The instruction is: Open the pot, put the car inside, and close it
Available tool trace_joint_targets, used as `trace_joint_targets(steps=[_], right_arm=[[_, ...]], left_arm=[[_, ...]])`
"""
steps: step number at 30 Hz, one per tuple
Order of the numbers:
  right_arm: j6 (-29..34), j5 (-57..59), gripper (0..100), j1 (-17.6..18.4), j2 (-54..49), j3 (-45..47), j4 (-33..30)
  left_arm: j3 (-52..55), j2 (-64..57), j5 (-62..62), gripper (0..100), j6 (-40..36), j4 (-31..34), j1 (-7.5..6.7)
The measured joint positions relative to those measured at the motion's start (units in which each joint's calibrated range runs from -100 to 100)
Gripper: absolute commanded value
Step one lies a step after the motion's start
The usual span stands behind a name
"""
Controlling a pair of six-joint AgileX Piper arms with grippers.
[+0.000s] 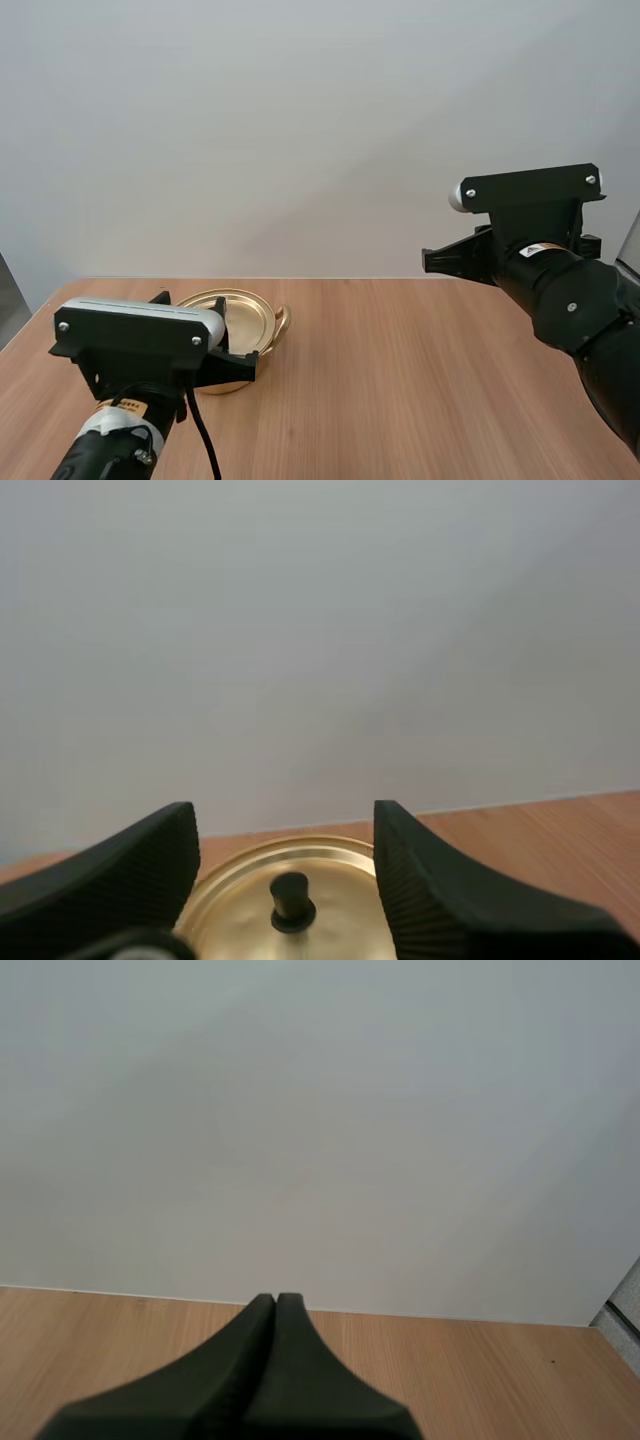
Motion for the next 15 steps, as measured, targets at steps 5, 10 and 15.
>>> trace_joint_targets(steps=[5, 10, 15], right_arm=[[0.0, 2.31, 0, 0.0, 0.0, 0.0, 0.0], [0.0, 6.71, 0, 0.0, 0.0, 0.0, 0.0], [0.0, 8.79, 0, 0.0, 0.0, 0.0, 0.0]], left_arm=[[0.0, -0.72, 14.96, 85, -7.92, 8.45, 1.29], [0.0, -0.72, 17.09, 85, -15.38, 16.87, 1.72], [0.0, -0.72, 17.09, 85, -22.66, 21.97, 1.72]])
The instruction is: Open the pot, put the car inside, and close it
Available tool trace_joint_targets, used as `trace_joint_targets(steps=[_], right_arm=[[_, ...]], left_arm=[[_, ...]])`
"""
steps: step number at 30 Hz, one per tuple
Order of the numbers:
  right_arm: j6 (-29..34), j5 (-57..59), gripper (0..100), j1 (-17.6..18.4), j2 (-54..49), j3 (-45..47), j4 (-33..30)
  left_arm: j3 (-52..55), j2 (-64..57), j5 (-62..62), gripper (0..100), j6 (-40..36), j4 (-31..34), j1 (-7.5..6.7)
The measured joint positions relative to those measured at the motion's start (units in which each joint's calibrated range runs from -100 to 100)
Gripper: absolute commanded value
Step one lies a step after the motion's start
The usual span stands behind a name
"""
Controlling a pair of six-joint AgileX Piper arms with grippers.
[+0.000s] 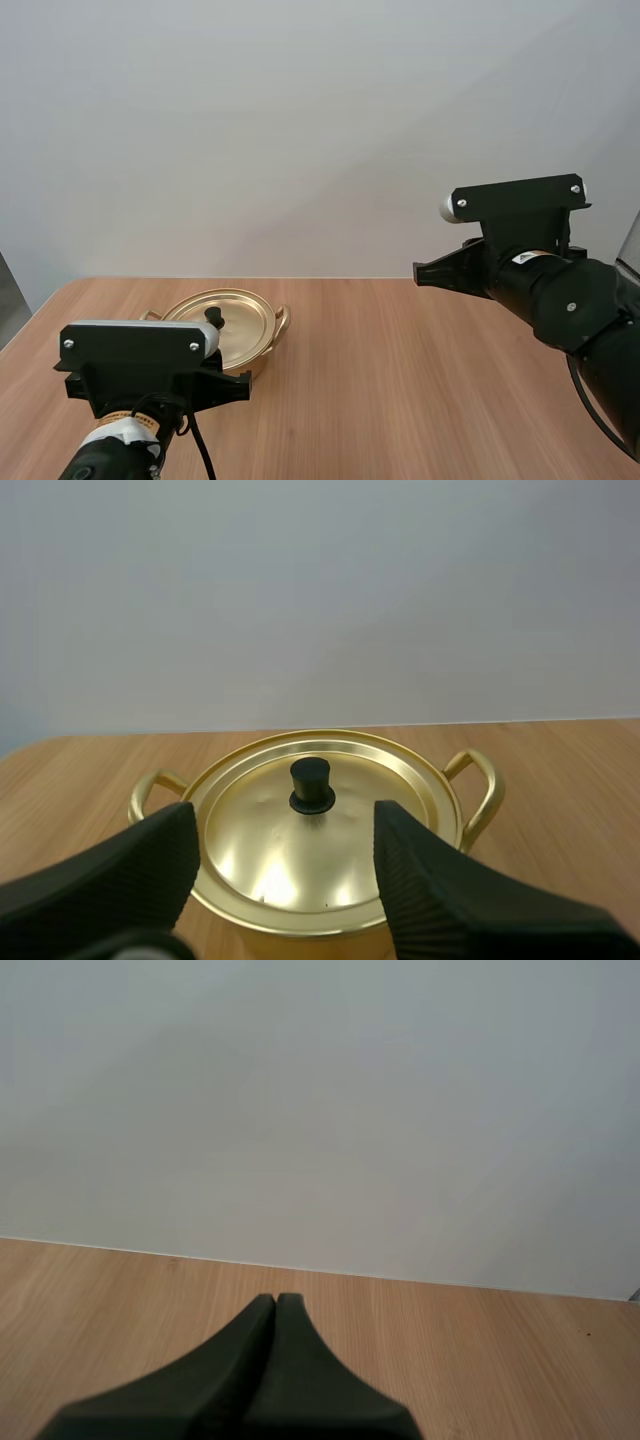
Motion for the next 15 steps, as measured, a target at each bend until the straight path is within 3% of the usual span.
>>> trace_joint_targets(steps=[15], right_arm=[[0.0, 0.0, 0, 0.0, 0.0, 0.0, 0.0]], left_arm=[[0.0, 0.0, -0.47, 85, -2.4, -0.03, -0.26]])
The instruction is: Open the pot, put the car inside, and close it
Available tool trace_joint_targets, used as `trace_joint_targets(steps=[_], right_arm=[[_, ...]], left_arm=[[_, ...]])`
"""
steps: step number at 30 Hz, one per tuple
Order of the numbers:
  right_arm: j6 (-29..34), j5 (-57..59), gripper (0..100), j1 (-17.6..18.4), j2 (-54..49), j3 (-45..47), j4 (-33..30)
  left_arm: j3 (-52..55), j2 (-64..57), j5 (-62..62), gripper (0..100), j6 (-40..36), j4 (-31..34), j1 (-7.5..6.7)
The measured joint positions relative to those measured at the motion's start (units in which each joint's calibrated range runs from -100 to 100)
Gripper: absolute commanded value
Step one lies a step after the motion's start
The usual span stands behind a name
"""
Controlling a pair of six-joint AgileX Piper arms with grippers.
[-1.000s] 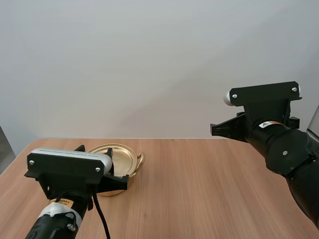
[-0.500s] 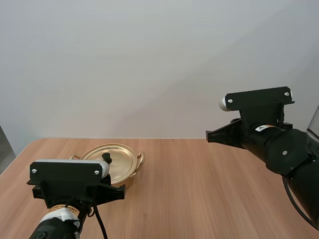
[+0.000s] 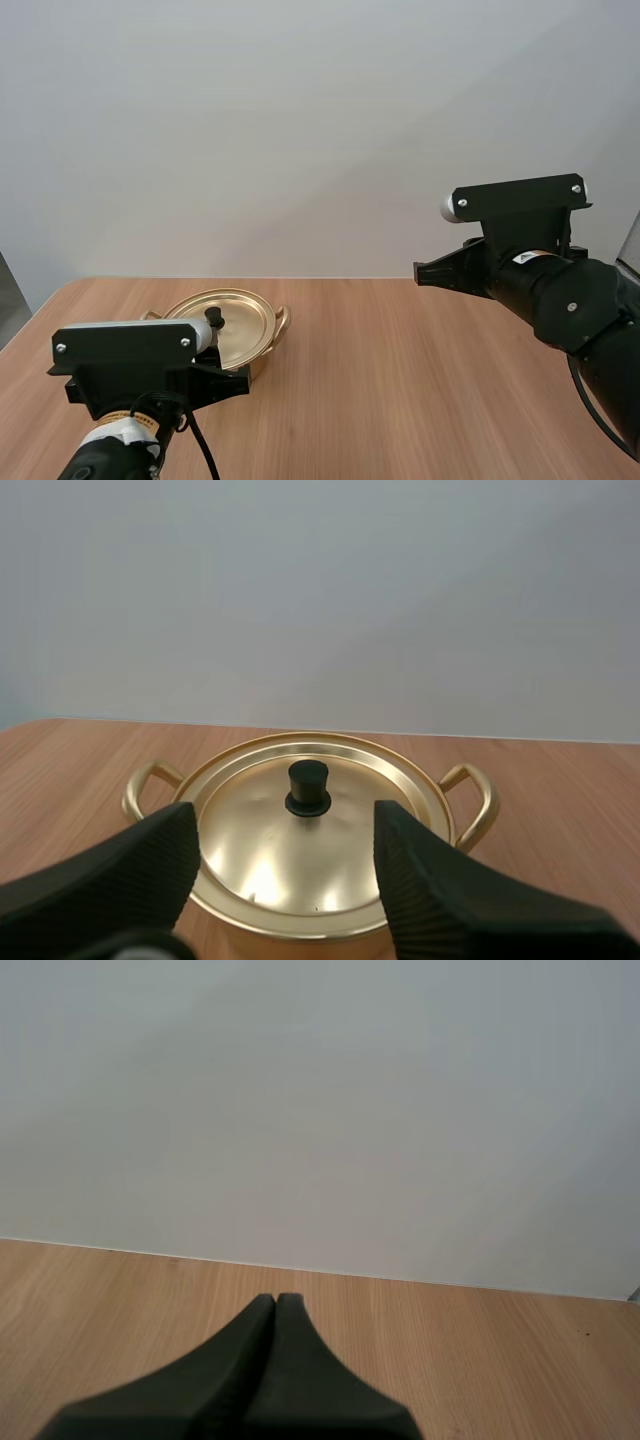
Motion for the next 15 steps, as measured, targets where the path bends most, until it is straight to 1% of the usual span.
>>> trace_joint_targets(steps=[15], right_arm=[[0.0, 0.0, 0, 0.0, 0.0, 0.0, 0.0]], left_arm=[[0.0, 0.0, -0.25, 85, 0.0, 0.0, 0.0]])
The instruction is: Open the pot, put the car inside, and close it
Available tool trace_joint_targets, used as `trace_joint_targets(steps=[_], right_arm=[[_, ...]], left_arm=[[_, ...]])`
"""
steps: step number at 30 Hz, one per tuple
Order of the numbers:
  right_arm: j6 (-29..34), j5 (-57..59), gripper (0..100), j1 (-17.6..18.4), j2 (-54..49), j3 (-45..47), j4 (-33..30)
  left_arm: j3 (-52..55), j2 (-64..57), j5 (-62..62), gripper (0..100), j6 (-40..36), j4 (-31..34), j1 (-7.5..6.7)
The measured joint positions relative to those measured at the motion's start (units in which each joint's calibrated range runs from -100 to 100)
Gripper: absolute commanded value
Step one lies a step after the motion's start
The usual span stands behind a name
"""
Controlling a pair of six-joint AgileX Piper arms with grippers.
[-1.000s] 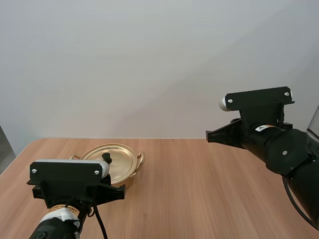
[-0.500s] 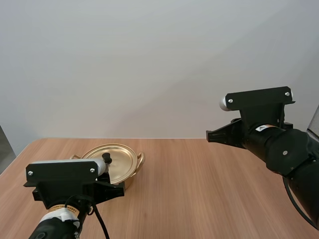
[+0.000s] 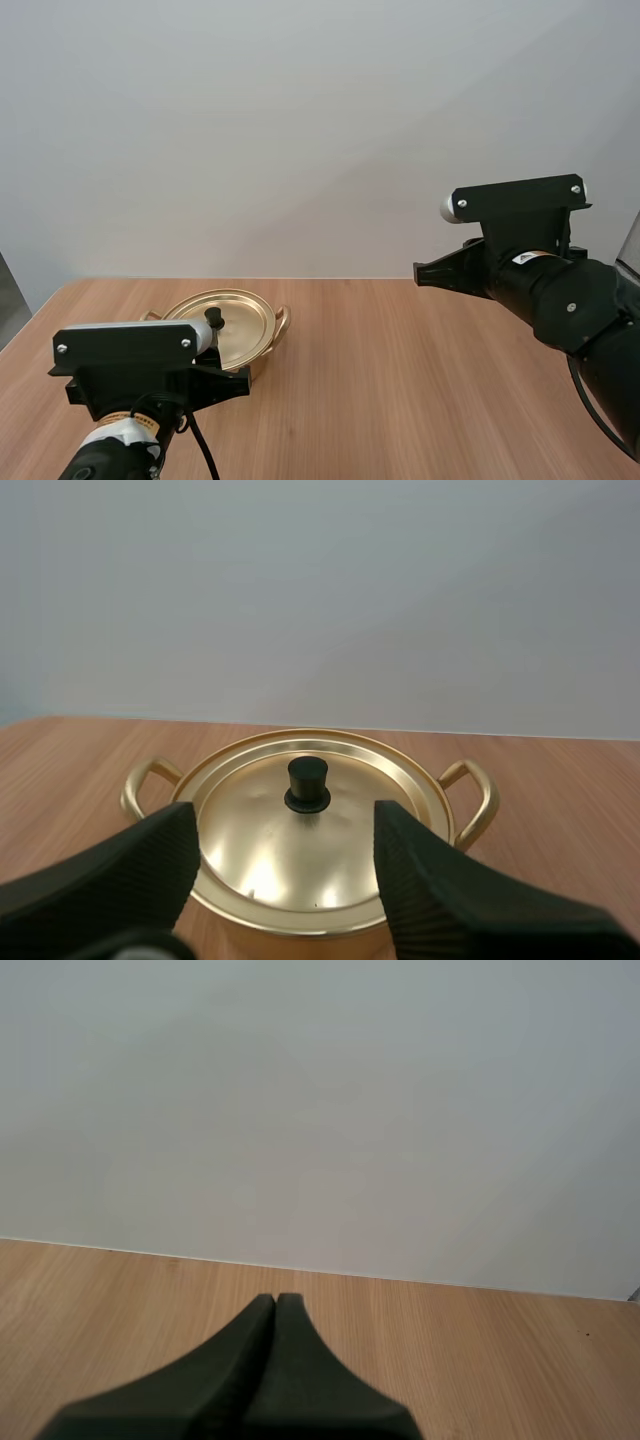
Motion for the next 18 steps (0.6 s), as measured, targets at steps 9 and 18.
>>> trace_joint_targets(steps=[9, 18], right_arm=[[0.0, 5.65, 0, 0.0, 0.0, 4.4, 1.31], [0.0, 5.46, 0, 0.39, -7.07, 18.57, 1.31]], left_arm=[[0.0, 0.0, -1.55, 85, 0.0, 0.0, 0.0], [0.0, 0.0, -1.55, 85, 0.0, 0.0, 0.0]])
